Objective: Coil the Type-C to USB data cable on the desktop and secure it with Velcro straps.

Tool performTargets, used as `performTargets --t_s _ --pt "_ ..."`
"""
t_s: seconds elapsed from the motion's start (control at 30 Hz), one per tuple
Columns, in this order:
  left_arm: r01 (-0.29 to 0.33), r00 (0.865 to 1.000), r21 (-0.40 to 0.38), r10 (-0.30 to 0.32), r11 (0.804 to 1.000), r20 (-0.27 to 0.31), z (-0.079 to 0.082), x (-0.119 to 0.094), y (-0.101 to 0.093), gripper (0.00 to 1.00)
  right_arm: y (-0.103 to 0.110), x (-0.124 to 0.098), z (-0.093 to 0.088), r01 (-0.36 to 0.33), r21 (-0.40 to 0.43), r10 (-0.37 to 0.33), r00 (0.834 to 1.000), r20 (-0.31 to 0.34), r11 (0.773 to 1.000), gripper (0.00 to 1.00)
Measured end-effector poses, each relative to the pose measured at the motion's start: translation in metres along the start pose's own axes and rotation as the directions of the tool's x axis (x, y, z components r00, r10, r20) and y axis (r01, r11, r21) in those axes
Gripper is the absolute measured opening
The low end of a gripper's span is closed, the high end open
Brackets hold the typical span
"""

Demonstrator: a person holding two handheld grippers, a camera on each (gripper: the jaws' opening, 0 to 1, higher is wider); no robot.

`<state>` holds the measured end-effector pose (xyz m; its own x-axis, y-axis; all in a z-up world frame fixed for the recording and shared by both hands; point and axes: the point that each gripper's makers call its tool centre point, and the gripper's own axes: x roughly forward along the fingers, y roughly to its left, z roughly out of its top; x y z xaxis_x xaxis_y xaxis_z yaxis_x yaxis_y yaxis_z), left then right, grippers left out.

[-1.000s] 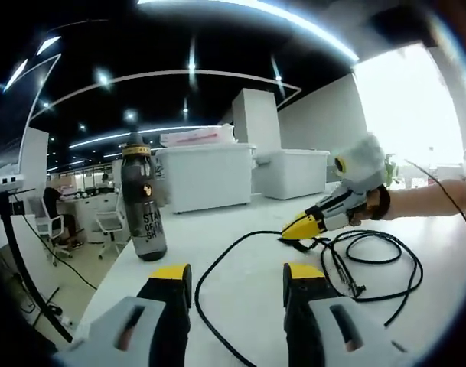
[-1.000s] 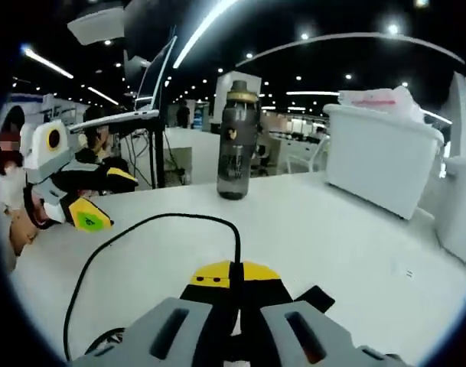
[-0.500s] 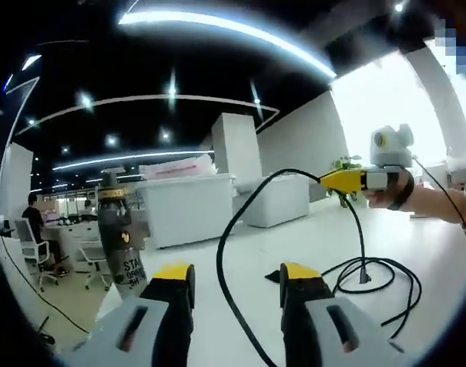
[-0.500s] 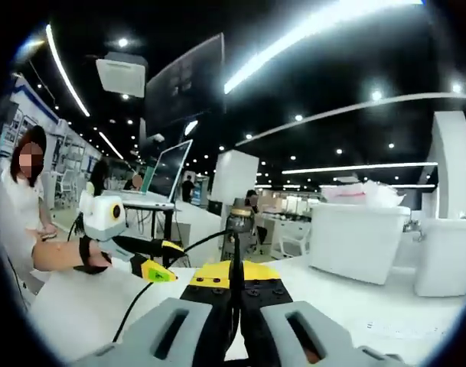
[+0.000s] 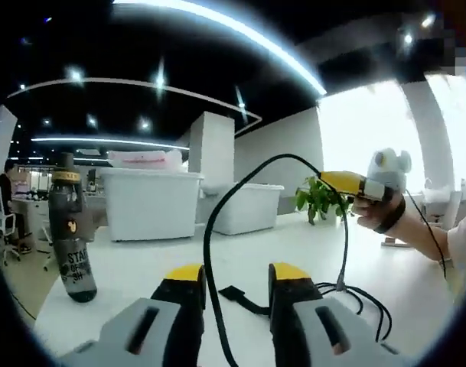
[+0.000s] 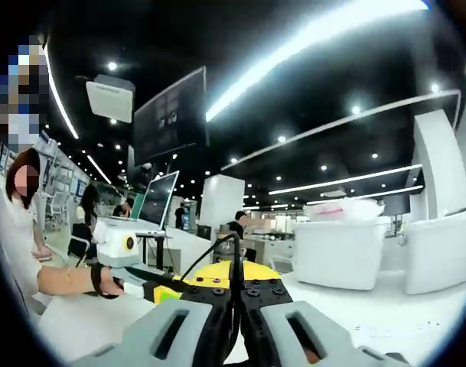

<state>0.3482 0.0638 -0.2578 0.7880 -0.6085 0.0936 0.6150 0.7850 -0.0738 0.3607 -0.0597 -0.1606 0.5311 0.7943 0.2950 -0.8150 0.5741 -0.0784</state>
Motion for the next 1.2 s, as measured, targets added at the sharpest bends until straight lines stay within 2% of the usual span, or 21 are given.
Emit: performTargets --t_s 0.03,0.1,0.2,0.3,0.37,0.43,0.5,0.7,0.8,0.87,0.9,1.07,1.17,1.2 --pt "0.046 0.999 -0.007 -0.046 0.999 0.012 0.000 0.000 -0.007 0.32 -0.001 0.001 0.002 0.009 0.002 -0.009 1.000 0.008 1.000 0.01" --pt "0.131 0.991 -0.078 -0.130 0.988 0.020 -0.003 0.001 -0.023 0.35 -0.004 0.005 0.007 0.025 0.012 -0.026 0.999 0.031 1.000 0.01" --pt "0.205 0.979 -0.110 -0.200 0.973 0.048 -0.002 0.004 -0.039 0.40 -0.009 0.013 0.010 0.056 0.029 -0.058 0.997 0.059 0.998 0.01" --pt "0.225 0.974 -0.155 -0.219 0.962 0.054 -0.003 0.006 -0.043 0.39 -0.014 0.018 0.011 0.078 0.095 -0.087 0.992 0.088 0.992 0.01" --pt "0.234 0.972 -0.185 -0.227 0.955 0.059 -0.005 0.008 -0.045 0.39 -0.015 0.022 0.007 0.073 0.174 -0.090 0.991 0.095 0.982 0.01" --pt "0.238 0.971 -0.192 -0.232 0.952 0.057 -0.007 0.009 -0.049 0.39 -0.011 0.026 0.002 0.054 0.226 -0.078 0.992 0.097 0.973 0.01" --pt "0.245 0.970 -0.176 -0.241 0.954 0.045 -0.010 0.010 -0.053 0.37 -0.011 0.029 -0.002 0.057 0.242 -0.081 0.993 0.088 0.969 0.01" --pt "0.244 0.970 -0.158 -0.241 0.957 0.040 -0.010 0.009 -0.057 0.35 -0.013 0.030 -0.005 0.073 0.256 -0.098 0.992 0.086 0.964 0.01" --pt "0.250 0.968 -0.182 -0.242 0.951 0.063 -0.006 0.009 -0.057 0.28 -0.011 0.032 -0.005 0.072 0.259 -0.097 0.992 0.086 0.963 0.01" --pt "0.251 0.967 -0.154 -0.240 0.956 0.089 -0.001 0.007 -0.057 0.15 -0.010 0.031 -0.004 0.075 0.249 -0.100 0.991 0.087 0.965 0.01" --pt "0.251 0.966 -0.153 -0.238 0.956 0.099 0.001 0.005 -0.057 0.14 -0.010 0.029 -0.005 0.080 0.234 -0.102 0.991 0.084 0.969 0.01" --pt "0.208 0.969 -0.197 -0.174 0.958 0.178 0.020 0.001 -0.040 0.16 -0.011 0.016 -0.019 0.116 0.193 -0.127 0.991 0.044 0.974 0.01" --pt "0.142 0.969 -0.156 -0.104 0.978 0.225 0.032 0.000 -0.027 0.15 -0.009 0.008 -0.029 0.122 0.216 -0.128 0.992 0.015 0.969 0.01" --pt "0.148 0.969 -0.158 -0.111 0.976 0.223 0.031 0.000 -0.028 0.15 -0.009 0.007 -0.032 0.127 0.228 -0.133 0.991 0.010 0.965 0.01"
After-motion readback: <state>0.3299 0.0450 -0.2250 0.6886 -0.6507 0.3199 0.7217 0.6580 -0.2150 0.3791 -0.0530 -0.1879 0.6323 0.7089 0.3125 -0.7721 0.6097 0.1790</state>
